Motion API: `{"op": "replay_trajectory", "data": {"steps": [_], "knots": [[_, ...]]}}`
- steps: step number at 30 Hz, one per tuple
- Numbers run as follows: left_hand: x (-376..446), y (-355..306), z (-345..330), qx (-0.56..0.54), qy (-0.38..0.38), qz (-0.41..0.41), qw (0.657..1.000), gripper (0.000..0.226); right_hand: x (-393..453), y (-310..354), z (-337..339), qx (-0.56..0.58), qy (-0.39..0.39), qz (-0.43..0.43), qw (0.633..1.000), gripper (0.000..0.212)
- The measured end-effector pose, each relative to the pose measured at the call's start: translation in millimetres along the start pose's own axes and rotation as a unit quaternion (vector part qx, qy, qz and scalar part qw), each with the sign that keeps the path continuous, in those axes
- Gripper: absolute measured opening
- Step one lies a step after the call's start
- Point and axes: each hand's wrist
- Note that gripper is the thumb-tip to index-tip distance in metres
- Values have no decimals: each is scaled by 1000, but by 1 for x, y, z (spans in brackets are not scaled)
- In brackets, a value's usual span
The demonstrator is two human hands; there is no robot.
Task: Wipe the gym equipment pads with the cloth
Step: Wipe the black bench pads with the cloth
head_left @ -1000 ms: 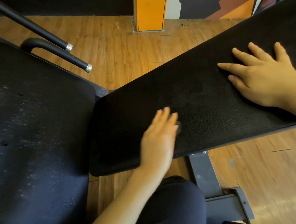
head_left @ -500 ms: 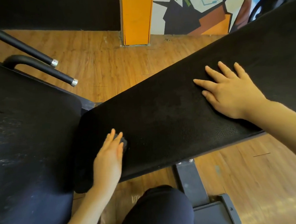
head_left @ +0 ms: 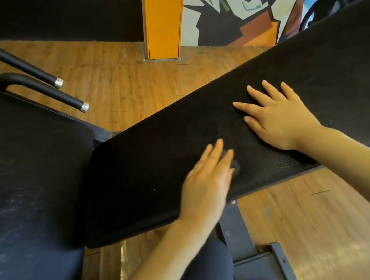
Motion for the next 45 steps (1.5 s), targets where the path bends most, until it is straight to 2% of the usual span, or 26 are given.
{"op": "replay_trajectory", "data": {"steps": [4, 8, 10, 13, 17, 20, 23, 25, 26, 27, 29, 31, 34, 36, 39, 41, 43, 45], "knots": [[-60, 76, 20, 29, 15, 111, 993, 41, 0, 1, 0, -1, 6, -1, 1000, 66], [-96, 125, 36, 15, 12, 228, 973, 37, 0, 1, -2, 4, 0, -3, 1000, 56], [-88, 119, 34, -12, -1, 231, 973, 36, 1, 0, -2, 19, -11, -2, 1000, 51], [-58, 82, 29, -84, -20, 194, 977, 39, -6, 6, 6, 43, -42, 24, 998, 53], [-7, 25, 17, -203, -24, 151, 967, 64, -33, 47, 16, 156, -30, 79, 984, 54], [4, 14, 19, -336, 19, 147, 930, 90, -52, 89, 21, 214, -13, 124, 969, 54], [-12, 32, 32, -446, 45, 147, 882, 92, -56, 116, 23, 266, 34, 139, 953, 55], [-23, 48, 41, -467, 44, 186, 863, 89, -54, 129, 15, 235, 45, 146, 960, 56], [-26, 57, 43, -451, 35, 204, 868, 84, -52, 136, 11, 196, 35, 150, 968, 53], [-28, 68, 42, -409, 21, 211, 888, 74, -49, 140, 8, 158, 25, 145, 976, 50], [-28, 90, 38, -259, 4, 191, 947, 50, -41, 145, 8, 121, 7, 126, 985, 53], [-26, 109, 31, -126, 13, 157, 979, 43, -34, 149, 7, 113, -9, 146, 983, 50], [-21, 130, 22, -35, 28, 163, 986, 39, -30, 153, -2, 121, 37, 206, 970, 38], [-20, 141, 20, -2, 33, 167, 985, 42, -34, 148, -3, 100, 64, 214, 970, 45], [-25, 155, 19, -9, 25, 190, 981, 42, -44, 127, 1, 83, 33, 153, 984, 56], [-30, 157, 17, -36, 14, 205, 978, 41, -50, 125, 1, 132, 22, 97, 986, 59], [-32, 156, 14, -48, 10, 211, 976, 40, -52, 138, -3, 168, 2, 49, 984, 54], [-32, 156, 14, -57, 8, 214, 975, 40, -49, 158, -10, 148, -27, 32, 988, 54]]}}
Point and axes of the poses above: each hand's wrist, its own x-axis towards the middle knuckle, its own z-axis out of the back of the hand, y = z × x, and after that the axes turned 1 degree about x, right-handed
